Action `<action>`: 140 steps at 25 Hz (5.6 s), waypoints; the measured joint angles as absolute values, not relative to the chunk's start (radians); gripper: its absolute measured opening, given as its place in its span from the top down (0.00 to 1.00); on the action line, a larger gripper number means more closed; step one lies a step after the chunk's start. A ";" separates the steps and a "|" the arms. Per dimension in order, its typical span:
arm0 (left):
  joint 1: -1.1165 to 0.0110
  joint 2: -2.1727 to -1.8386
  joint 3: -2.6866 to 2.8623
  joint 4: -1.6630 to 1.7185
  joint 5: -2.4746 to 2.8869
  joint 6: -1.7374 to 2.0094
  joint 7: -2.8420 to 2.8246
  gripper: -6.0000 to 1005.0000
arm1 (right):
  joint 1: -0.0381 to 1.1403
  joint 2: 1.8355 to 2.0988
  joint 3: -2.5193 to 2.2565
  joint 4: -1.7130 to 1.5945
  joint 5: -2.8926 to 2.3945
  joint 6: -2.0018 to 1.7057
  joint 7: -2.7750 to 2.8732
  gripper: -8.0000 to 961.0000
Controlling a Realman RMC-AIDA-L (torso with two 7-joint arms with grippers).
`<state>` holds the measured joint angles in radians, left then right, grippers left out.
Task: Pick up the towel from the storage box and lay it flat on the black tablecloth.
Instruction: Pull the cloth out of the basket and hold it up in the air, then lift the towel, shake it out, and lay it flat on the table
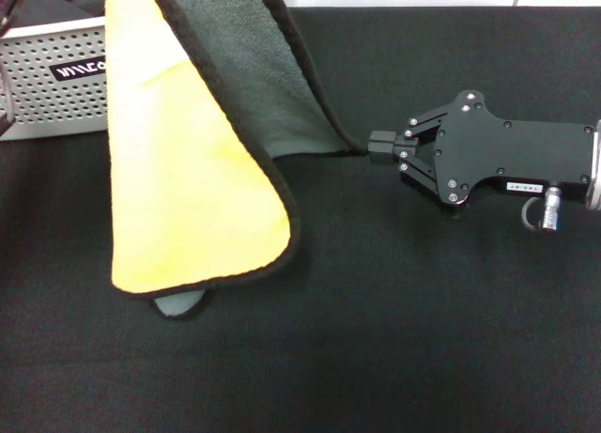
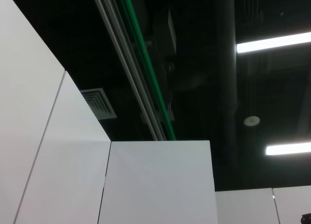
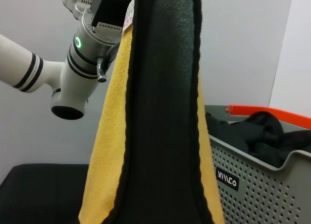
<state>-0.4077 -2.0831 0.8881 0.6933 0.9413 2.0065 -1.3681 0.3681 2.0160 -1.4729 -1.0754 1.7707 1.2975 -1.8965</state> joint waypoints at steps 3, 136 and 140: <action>-0.410 -2.082 0.887 0.693 0.941 2.006 -1.368 0.97 | 0.367 2.015 -1.473 -1.075 1.770 1.308 -1.897 0.97; -0.039 -2.046 1.360 0.464 0.911 2.036 -0.928 0.97 | -0.291 2.023 -1.051 -1.593 1.883 1.778 -1.481 0.94; -0.179 -2.039 1.360 0.278 0.912 2.032 -0.806 0.97 | -0.188 2.024 -1.054 -1.455 1.831 1.764 -1.523 0.93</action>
